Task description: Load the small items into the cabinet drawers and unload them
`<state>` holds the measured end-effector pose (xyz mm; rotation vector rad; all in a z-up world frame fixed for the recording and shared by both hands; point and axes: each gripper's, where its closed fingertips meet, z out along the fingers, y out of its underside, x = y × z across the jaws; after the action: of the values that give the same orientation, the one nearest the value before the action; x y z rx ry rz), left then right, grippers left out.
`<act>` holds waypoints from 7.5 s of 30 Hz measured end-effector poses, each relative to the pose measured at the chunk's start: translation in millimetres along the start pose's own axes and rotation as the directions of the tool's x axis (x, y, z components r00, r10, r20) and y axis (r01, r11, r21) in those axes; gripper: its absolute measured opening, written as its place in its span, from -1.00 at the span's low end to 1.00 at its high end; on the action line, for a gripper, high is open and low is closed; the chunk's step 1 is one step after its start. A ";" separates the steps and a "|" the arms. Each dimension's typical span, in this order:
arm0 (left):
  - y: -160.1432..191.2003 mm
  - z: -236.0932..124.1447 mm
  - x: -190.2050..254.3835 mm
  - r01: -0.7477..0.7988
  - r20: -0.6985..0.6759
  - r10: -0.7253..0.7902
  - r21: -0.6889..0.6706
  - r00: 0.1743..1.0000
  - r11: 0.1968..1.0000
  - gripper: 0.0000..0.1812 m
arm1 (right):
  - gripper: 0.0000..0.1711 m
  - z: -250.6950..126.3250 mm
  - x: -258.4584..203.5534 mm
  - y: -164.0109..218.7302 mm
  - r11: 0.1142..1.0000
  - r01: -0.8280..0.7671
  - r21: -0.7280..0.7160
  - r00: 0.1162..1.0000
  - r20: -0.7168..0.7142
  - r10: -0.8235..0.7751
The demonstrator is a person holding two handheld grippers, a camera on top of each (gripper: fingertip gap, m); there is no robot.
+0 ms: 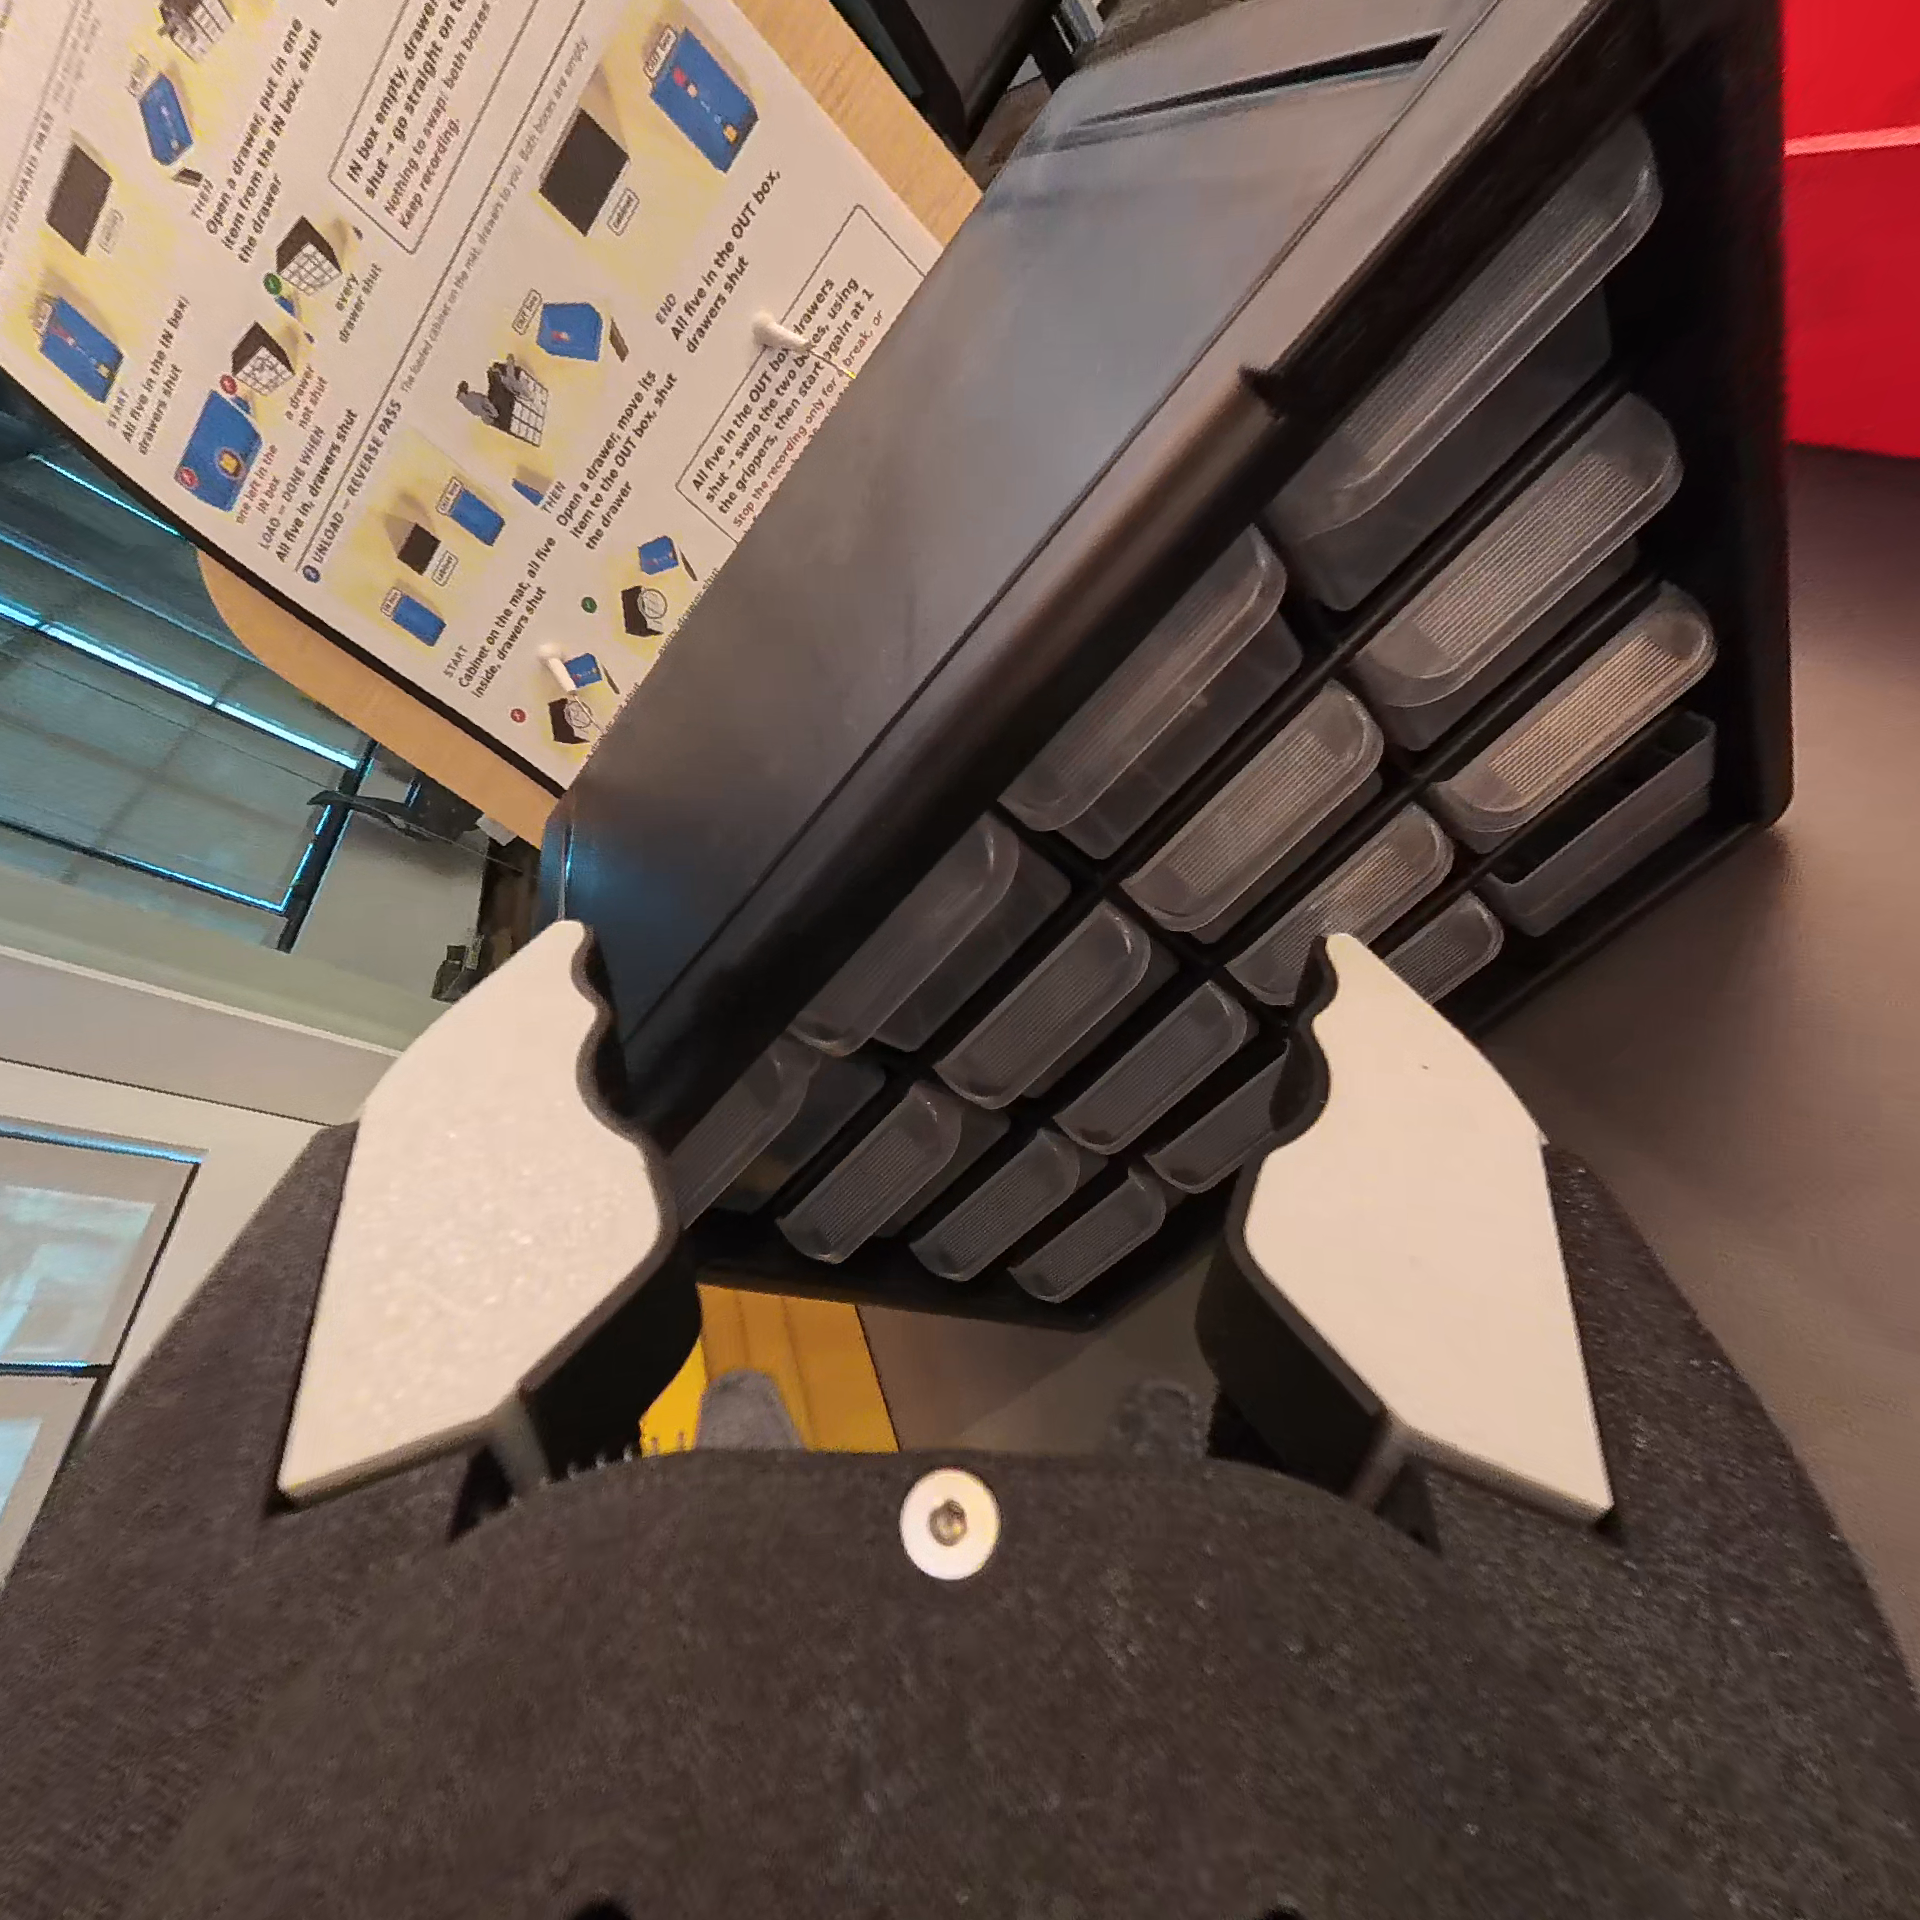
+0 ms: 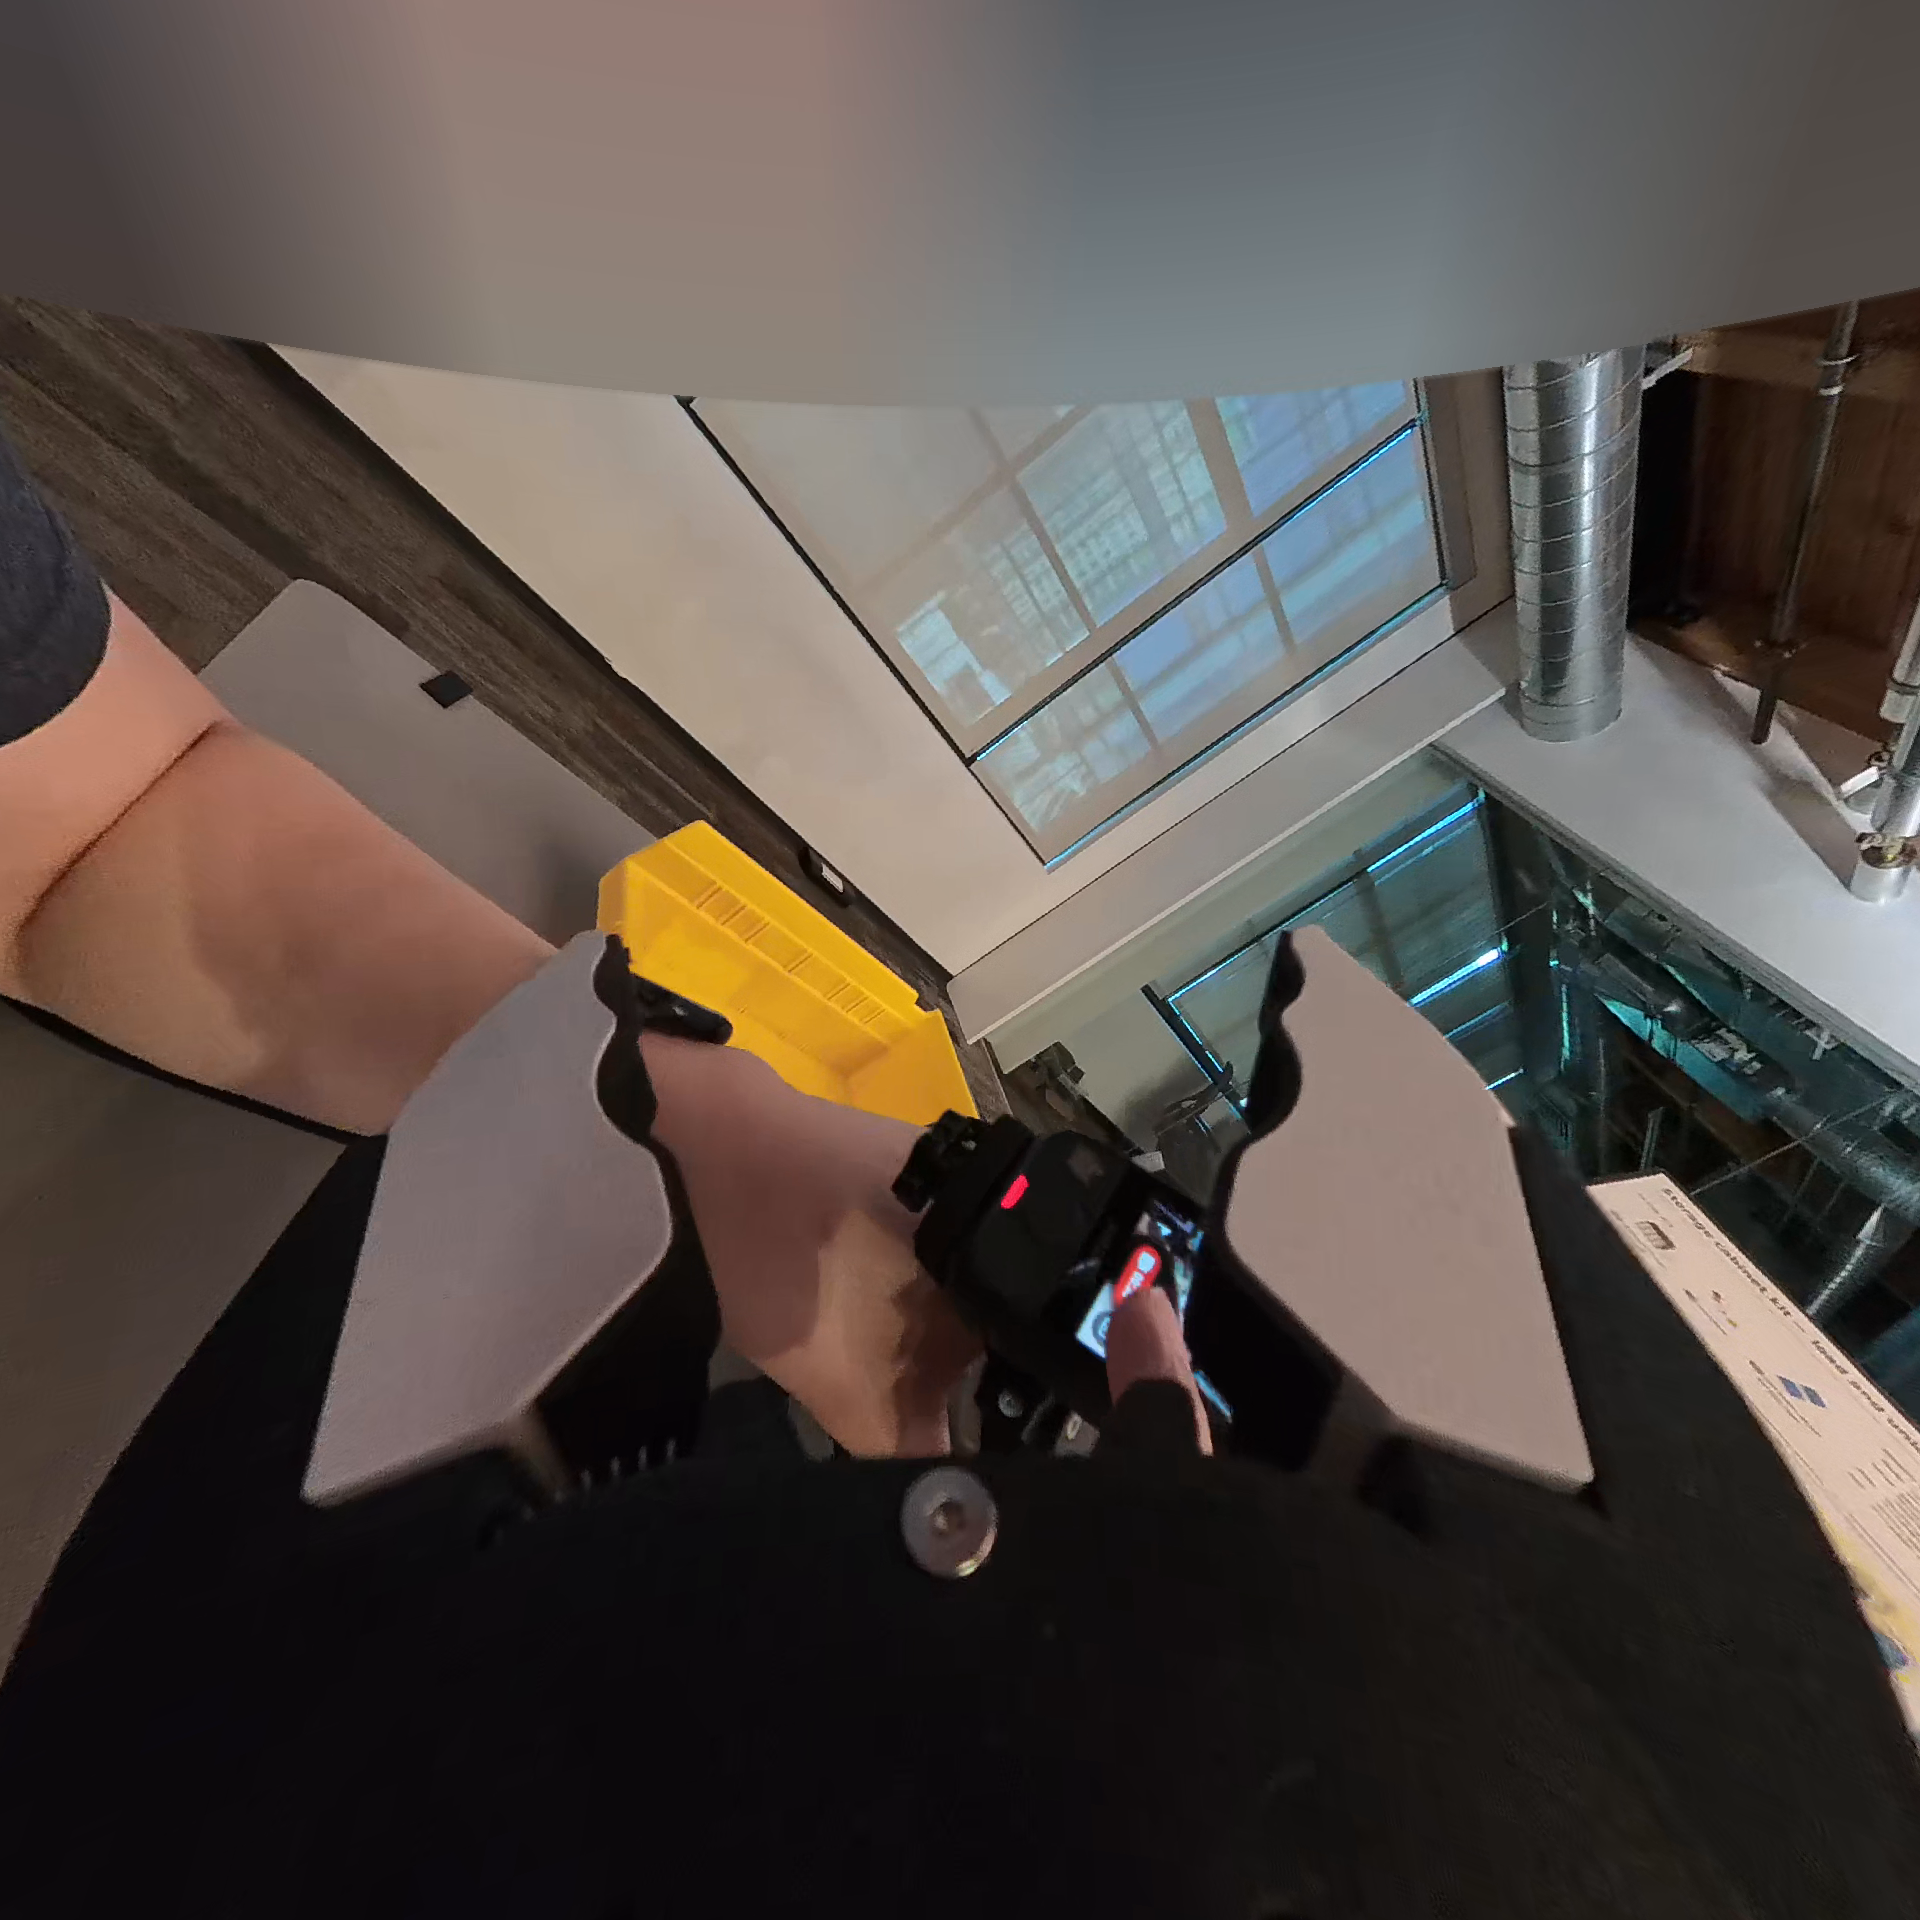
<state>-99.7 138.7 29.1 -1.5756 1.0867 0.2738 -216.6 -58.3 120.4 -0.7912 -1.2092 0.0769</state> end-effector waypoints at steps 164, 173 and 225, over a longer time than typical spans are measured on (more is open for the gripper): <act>47.3 -128.4 -211.8 0.572 -0.287 -0.495 0.439 0.820 0.693 -0.94 | -0.98 -127.2 205.3 148.2 0.908 -0.227 -0.353 0.866 -0.500 0.022; 42.8 -123.6 -206.1 0.542 -0.260 -0.475 0.429 0.840 0.723 -0.94 | -0.98 -117.7 173.5 171.7 0.859 -0.267 -0.436 0.915 -0.394 0.085; 38.6 -182.5 -225.2 0.573 -0.355 -0.452 0.563 0.818 0.596 -0.93 | -0.87 9.0 61.6 224.3 0.443 0.492 -0.749 0.612 -0.065 -0.788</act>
<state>-318.9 92.8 217.2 -1.1982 0.6782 -0.6133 -122.6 139.1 40.6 -0.8244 -1.0439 -1.2315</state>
